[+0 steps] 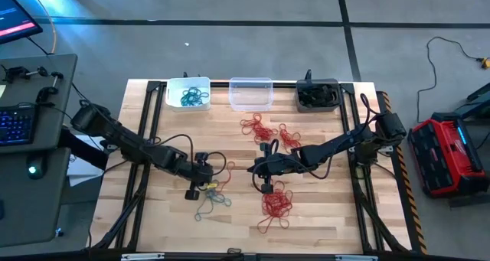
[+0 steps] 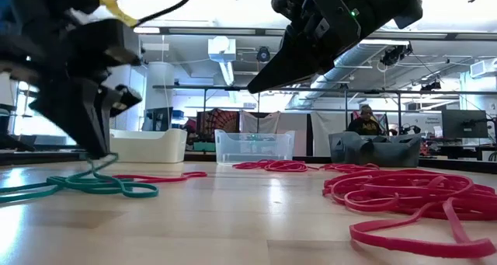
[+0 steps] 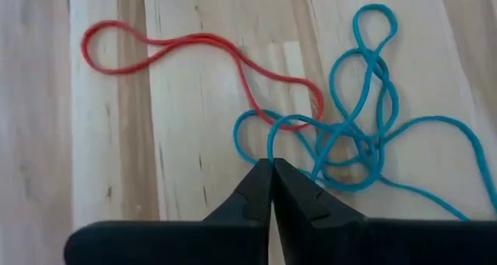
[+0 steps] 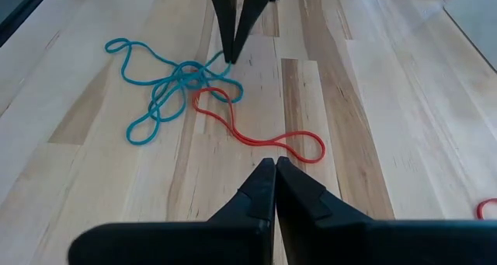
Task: Sort rubber bands into baskets
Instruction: Put the blue rubber band into the white bin
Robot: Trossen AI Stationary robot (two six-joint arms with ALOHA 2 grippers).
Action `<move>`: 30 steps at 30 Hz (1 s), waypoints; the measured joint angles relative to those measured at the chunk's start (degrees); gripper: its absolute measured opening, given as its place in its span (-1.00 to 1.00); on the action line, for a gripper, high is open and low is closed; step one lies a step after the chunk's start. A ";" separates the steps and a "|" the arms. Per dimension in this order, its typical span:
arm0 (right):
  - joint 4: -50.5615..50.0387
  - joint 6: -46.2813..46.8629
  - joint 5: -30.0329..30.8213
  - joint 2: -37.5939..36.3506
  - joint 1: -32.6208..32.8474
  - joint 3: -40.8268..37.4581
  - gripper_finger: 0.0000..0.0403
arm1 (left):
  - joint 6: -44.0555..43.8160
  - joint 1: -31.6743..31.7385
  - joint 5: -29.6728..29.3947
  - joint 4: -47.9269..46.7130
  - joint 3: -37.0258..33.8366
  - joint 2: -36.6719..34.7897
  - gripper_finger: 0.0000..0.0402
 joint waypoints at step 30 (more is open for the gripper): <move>-0.45 0.45 0.00 0.00 -0.02 0.00 -1.00 | -4.22 21.94 -23.30 -31.59 19.32 -22.63 -1.00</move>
